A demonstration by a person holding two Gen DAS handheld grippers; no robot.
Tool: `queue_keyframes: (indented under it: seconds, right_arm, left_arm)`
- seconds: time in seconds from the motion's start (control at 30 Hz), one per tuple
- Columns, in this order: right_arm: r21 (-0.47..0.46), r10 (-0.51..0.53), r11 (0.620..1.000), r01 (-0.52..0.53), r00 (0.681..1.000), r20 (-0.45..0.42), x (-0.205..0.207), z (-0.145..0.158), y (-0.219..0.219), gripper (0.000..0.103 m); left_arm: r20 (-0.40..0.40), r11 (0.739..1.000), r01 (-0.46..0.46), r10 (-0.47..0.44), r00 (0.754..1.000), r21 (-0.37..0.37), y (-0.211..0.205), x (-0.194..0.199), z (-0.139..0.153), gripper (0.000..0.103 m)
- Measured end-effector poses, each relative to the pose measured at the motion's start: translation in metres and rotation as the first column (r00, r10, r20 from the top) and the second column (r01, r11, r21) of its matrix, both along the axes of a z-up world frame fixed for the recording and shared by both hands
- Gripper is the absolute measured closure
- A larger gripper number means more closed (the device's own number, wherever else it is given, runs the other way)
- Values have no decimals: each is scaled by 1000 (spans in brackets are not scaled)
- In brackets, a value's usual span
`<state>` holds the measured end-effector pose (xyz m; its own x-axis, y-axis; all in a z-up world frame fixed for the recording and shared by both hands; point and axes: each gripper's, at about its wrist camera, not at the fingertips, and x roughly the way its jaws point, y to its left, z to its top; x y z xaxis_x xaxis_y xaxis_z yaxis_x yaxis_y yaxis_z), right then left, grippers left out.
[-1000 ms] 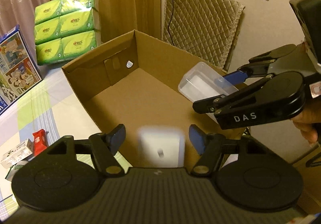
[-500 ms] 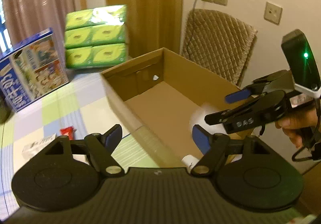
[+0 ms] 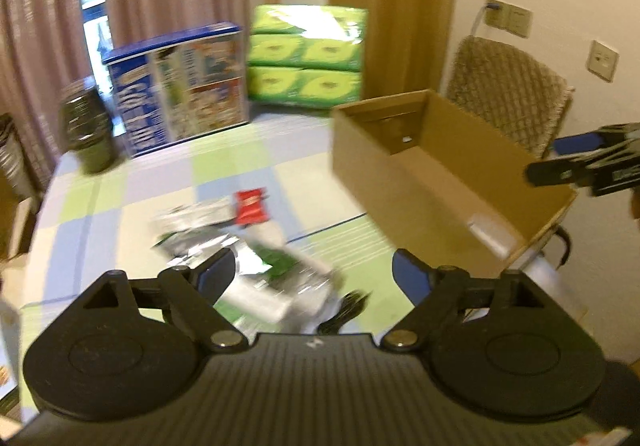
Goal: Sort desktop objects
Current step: 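Return both tools to the medicine boxes on the table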
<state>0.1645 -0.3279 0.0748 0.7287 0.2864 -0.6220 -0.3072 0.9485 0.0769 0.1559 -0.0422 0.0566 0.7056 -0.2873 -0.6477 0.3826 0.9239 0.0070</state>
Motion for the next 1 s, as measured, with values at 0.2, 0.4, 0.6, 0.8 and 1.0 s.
queue_keyframes:
  seconds: [0.2, 0.4, 0.6, 0.8, 1.0]
  right_arm:
    - [34, 82, 996, -83, 996, 29, -36, 5, 48, 6]
    - [-6, 184, 983, -184, 983, 26, -63, -10, 95, 5]
    - [-33, 234, 972, -235, 972, -27, -69, -36, 122, 5]
    - [-68, 265, 961, -268, 963, -56, -61, -59, 138, 6]
    - [-92, 304, 946, -311, 949, -80, -39, -81, 155, 23]
  left_arm:
    - [-1, 995, -90, 90, 996, 34, 55, -25, -1, 16]
    - [-13, 990, -133, 134, 991, 41, 87, -47, -8, 13]
    - [-33, 988, -153, 154, 987, 37, 100, -56, -18, 11]
    - [-43, 985, -168, 169, 985, 36, 102, -47, -30, 11]
    - [-56, 980, -192, 194, 979, 43, 107, -27, -49, 11]
